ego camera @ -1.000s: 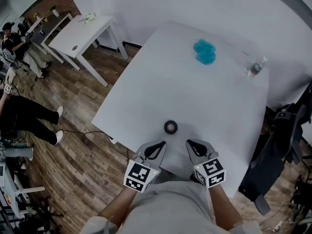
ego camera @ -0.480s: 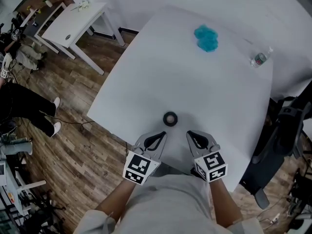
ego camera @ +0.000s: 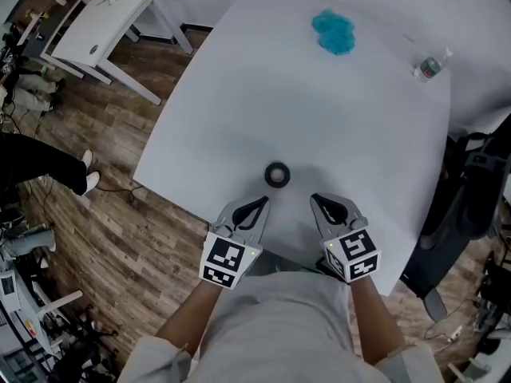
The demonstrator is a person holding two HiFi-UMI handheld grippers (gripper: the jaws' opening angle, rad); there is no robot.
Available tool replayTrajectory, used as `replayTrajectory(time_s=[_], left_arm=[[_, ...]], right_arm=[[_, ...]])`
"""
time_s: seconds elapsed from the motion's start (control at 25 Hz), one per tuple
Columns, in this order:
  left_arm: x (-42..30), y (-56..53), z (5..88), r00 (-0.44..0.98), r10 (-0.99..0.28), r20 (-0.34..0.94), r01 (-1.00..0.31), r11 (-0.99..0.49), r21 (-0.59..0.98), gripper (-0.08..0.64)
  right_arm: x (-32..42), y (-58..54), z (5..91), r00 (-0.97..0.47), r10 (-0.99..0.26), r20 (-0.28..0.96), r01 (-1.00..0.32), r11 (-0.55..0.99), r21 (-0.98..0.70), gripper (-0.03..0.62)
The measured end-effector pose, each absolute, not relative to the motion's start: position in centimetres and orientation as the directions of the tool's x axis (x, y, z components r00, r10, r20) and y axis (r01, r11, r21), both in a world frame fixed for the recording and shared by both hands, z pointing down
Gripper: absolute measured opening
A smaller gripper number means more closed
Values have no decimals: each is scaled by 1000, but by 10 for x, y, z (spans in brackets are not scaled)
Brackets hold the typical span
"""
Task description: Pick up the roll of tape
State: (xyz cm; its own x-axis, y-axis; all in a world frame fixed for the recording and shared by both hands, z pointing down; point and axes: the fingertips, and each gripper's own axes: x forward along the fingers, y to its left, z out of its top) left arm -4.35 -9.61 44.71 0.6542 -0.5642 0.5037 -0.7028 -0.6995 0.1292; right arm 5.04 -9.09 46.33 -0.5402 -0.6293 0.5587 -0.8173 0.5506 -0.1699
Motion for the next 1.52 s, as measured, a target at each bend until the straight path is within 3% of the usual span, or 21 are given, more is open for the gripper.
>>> replayTrajectory(time_s=[1.52], left_arm=[[-36, -131, 513, 680, -457, 574, -646, -743, 173, 31]], right_arm=[[44, -111, 512, -521, -575, 630, -831, 510, -222, 6]])
